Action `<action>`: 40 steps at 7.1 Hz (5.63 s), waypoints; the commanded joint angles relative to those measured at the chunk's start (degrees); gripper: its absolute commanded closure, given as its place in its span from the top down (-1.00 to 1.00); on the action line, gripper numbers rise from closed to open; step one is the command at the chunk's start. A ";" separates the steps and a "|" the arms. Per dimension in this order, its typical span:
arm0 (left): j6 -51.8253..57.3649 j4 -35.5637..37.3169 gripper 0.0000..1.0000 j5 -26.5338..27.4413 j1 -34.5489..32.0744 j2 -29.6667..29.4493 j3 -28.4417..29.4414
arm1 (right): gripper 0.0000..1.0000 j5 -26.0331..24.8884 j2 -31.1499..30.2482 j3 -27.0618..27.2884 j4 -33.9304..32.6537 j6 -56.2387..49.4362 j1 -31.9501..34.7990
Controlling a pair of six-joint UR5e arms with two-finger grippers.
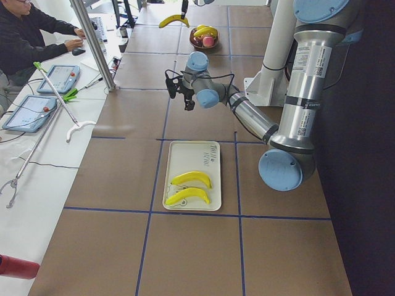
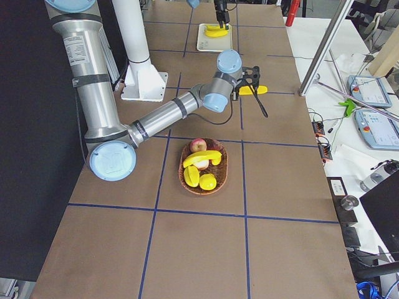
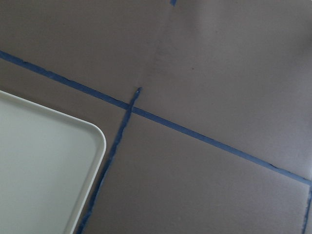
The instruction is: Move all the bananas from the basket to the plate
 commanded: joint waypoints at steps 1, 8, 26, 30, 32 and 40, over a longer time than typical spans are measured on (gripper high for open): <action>-13.43 -0.31 0.99 0.16 4.55 -9.69 0.50 | -0.98 -12.48 5.53 1.72 0.31 7.71 -12.75; -22.98 -4.08 0.98 0.69 9.41 -23.35 11.04 | -0.95 -38.29 11.27 4.71 -0.04 8.52 -34.86; 8.54 -1.46 -1.00 -7.31 -3.60 5.23 15.00 | 1.00 -26.17 6.79 9.02 -11.54 7.65 -22.83; 15.16 -1.11 -0.84 2.16 -3.07 12.85 16.75 | 1.00 -26.34 6.88 8.49 -14.10 6.95 -21.42; 15.16 -1.11 0.99 7.68 -2.89 12.77 17.64 | 1.00 -26.25 5.30 8.49 -14.10 5.03 -20.02; 15.25 13.91 1.00 -4.41 -2.98 4.78 -1.52 | 1.00 -16.85 -23.14 8.67 -12.43 -29.65 -7.20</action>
